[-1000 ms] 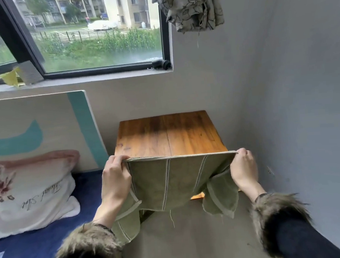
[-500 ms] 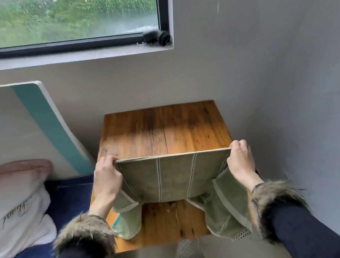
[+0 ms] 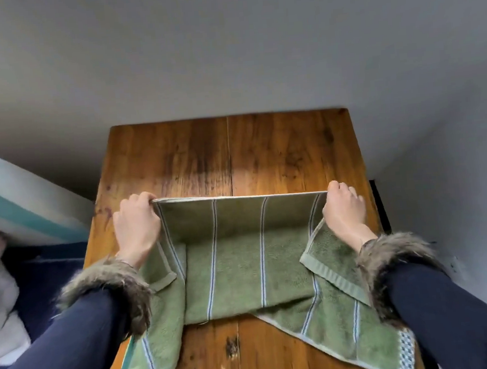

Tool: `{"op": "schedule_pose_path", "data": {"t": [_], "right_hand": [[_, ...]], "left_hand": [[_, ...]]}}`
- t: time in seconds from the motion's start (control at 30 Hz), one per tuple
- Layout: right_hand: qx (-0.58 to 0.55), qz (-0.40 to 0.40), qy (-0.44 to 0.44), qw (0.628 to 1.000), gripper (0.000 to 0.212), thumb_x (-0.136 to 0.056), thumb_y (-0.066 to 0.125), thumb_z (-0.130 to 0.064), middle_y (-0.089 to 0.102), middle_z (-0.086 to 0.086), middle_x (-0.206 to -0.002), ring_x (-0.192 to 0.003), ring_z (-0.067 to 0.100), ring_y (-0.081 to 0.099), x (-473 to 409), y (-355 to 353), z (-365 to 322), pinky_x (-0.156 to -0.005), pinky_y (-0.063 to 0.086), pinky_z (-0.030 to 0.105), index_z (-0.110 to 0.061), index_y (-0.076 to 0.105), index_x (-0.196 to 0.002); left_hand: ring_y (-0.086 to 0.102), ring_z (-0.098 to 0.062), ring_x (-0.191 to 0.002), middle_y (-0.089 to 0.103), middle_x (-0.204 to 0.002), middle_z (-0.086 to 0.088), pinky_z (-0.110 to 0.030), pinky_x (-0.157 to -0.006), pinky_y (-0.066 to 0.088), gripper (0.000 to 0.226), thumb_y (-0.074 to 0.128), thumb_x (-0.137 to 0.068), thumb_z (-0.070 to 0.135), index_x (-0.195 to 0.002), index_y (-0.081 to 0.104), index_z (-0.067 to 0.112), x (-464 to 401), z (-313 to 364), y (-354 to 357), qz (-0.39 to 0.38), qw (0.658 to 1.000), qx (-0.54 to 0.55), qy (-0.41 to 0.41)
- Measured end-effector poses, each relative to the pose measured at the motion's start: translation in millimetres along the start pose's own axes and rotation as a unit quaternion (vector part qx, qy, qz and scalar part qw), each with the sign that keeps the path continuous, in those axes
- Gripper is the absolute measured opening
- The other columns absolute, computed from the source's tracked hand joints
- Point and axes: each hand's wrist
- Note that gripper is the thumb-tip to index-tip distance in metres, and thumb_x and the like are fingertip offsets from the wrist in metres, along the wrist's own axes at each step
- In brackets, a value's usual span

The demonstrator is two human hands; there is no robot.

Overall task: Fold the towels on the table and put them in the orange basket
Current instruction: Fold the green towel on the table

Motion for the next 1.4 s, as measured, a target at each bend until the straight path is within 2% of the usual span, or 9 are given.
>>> {"op": "schedule_pose_path", "data": {"t": [0.2, 0.3, 0.47, 0.63, 0.77, 0.87, 1.1, 1.27, 1.4], "right_hand": [[-0.011, 0.019, 0.018, 1.000, 0.029, -0.088, 0.039, 0.003, 0.056, 0.018, -0.118, -0.110, 0.033, 0.048, -48, 38, -10, -0.089, 0.037, 0.042, -0.003, 0.051, -0.113], [-0.054, 0.045, 0.020, 0.997, 0.033, -0.092, 0.043, -0.005, 0.048, 0.018, -0.128, -0.120, 0.034, 0.041, -48, 53, -21, -0.101, 0.030, 0.046, -0.006, 0.046, -0.125], [-0.076, 0.009, -0.108, 0.991, 0.045, -0.096, 0.041, -0.025, 0.029, 0.013, -0.151, -0.142, 0.028, 0.018, 2, 71, -76, -0.116, -0.003, 0.046, -0.010, 0.038, -0.138], [-0.083, -0.054, -0.191, 0.977, 0.052, -0.096, 0.036, -0.038, 0.016, 0.007, -0.156, -0.145, 0.024, 0.007, 50, 92, -157, -0.115, -0.005, 0.052, -0.017, 0.032, -0.143], [-0.045, -0.078, -0.172, 0.981, 0.058, -0.096, 0.025, -0.047, -0.003, 0.002, -0.157, -0.144, 0.022, -0.009, 61, 113, -195, -0.112, -0.016, 0.054, -0.025, 0.013, -0.148], [-0.002, -0.067, -0.159, 0.985, 0.059, -0.095, 0.015, -0.050, -0.007, 0.001, -0.156, -0.143, 0.022, -0.012, 61, 124, -198, -0.113, -0.011, 0.056, -0.026, 0.004, -0.148], [0.008, -0.039, -0.155, 0.987, 0.058, -0.094, 0.016, -0.048, 0.005, 0.003, -0.156, -0.145, 0.022, 0.001, 64, 130, -198, -0.113, 0.002, 0.057, -0.025, 0.009, -0.147], [0.009, -0.026, -0.155, 0.988, 0.058, -0.093, 0.020, -0.047, 0.013, 0.004, -0.156, -0.144, 0.023, 0.008, 64, 129, -199, -0.113, 0.005, 0.057, -0.023, 0.015, -0.146], [0.010, -0.023, -0.158, 0.987, 0.059, -0.093, 0.021, -0.046, 0.016, 0.005, -0.155, -0.144, 0.024, 0.009, 64, 128, -200, -0.113, 0.004, 0.057, -0.022, 0.018, -0.146]], "left_hand": [[0.048, -0.040, -0.097, 0.056, -0.107, -0.025, -0.046, -0.079, 0.038, 0.023, 0.046, -0.090, 0.005, -0.108, 0.059, 0.001, -45, 0, 55, 0.009, 1.000, 0.010, -0.004], [0.045, -0.039, -0.100, 0.051, -0.112, -0.025, -0.048, -0.081, 0.038, 0.028, 0.051, -0.090, 0.009, -0.117, 0.051, 0.003, -50, -1, 73, -0.009, 0.999, 0.031, -0.012], [0.046, -0.037, -0.105, 0.049, -0.118, -0.021, -0.048, -0.084, 0.040, 0.047, 0.061, -0.086, 0.021, -0.128, 0.043, 0.006, -14, -20, 77, -0.047, 0.995, 0.082, -0.017], [0.043, -0.032, -0.120, 0.044, -0.132, -0.016, -0.048, -0.093, 0.039, 0.063, 0.067, -0.080, 0.039, -0.130, 0.044, 0.009, 34, -51, 67, -0.111, 0.992, 0.052, 0.038], [0.028, -0.029, -0.134, 0.030, -0.146, -0.013, -0.045, -0.104, 0.030, 0.078, 0.066, -0.073, 0.058, -0.135, 0.042, 0.016, 56, -67, 59, -0.156, 0.983, 0.062, 0.079], [0.025, -0.031, -0.139, 0.029, -0.149, -0.014, -0.047, -0.107, 0.028, 0.087, 0.067, -0.064, 0.066, -0.133, 0.047, 0.017, 67, -76, 58, -0.196, 0.965, 0.042, 0.167], [0.058, -0.030, -0.108, 0.062, -0.113, -0.011, -0.039, -0.085, 0.046, 0.018, 0.075, -0.075, 0.015, -0.090, 0.068, 0.010, 63, -95, 55, -0.093, 0.964, 0.113, 0.220], [0.054, -0.011, -0.071, 0.067, -0.082, -0.001, -0.020, -0.066, 0.041, 0.006, 0.063, -0.087, 0.015, -0.088, 0.068, 0.012, -2, -116, 34, -0.059, 0.949, 0.310, -0.015], [0.052, -0.004, -0.070, 0.065, -0.080, 0.002, -0.017, -0.065, 0.037, 0.011, 0.061, -0.088, 0.020, -0.090, 0.069, 0.012, -73, -138, 20, 0.022, 0.944, 0.322, -0.075]]}}
Point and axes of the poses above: each hand's wrist, its own x-axis away from the middle knuckle, its own y-axis out of the palm, z = x × y
